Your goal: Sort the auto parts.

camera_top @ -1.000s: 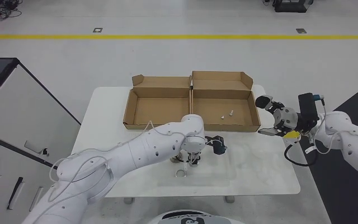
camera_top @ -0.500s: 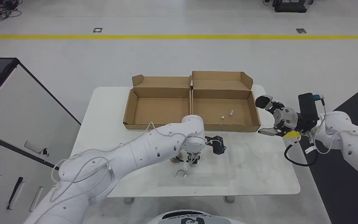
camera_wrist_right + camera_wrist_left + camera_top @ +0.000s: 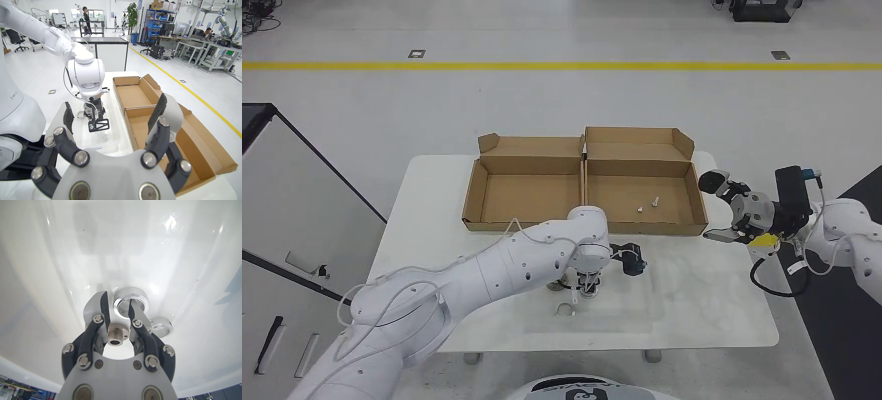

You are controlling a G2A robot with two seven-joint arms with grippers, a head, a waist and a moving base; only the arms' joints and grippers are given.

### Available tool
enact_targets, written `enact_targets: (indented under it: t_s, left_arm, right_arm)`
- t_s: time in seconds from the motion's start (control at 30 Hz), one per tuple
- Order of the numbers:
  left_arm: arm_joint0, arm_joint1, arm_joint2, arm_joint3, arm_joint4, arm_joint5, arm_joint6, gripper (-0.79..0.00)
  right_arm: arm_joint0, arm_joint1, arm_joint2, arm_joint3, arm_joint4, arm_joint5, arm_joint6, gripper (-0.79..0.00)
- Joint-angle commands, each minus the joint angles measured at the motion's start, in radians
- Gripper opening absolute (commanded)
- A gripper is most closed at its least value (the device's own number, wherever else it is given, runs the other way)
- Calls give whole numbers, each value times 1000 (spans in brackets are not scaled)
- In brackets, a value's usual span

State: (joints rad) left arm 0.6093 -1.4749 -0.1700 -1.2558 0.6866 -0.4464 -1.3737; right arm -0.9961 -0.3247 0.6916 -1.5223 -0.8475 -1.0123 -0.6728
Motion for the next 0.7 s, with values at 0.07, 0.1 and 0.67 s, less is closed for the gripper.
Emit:
enact_targets:
  t_s: [0.07,0.1,0.67]
  left_arm:
    - [6,-5,0,7,8,-2,2,-489]
    - [8,-7,0,10,10,-3,3,-496]
    - [-27,-14,-3,-11,-35,15,-15,-785]
  right_arm:
    - [0,0,0,0,0,0,-1,0]
    - [0,0,0,0,0,0,-1,0]
    - [0,0,0,0,0,0,-1,0]
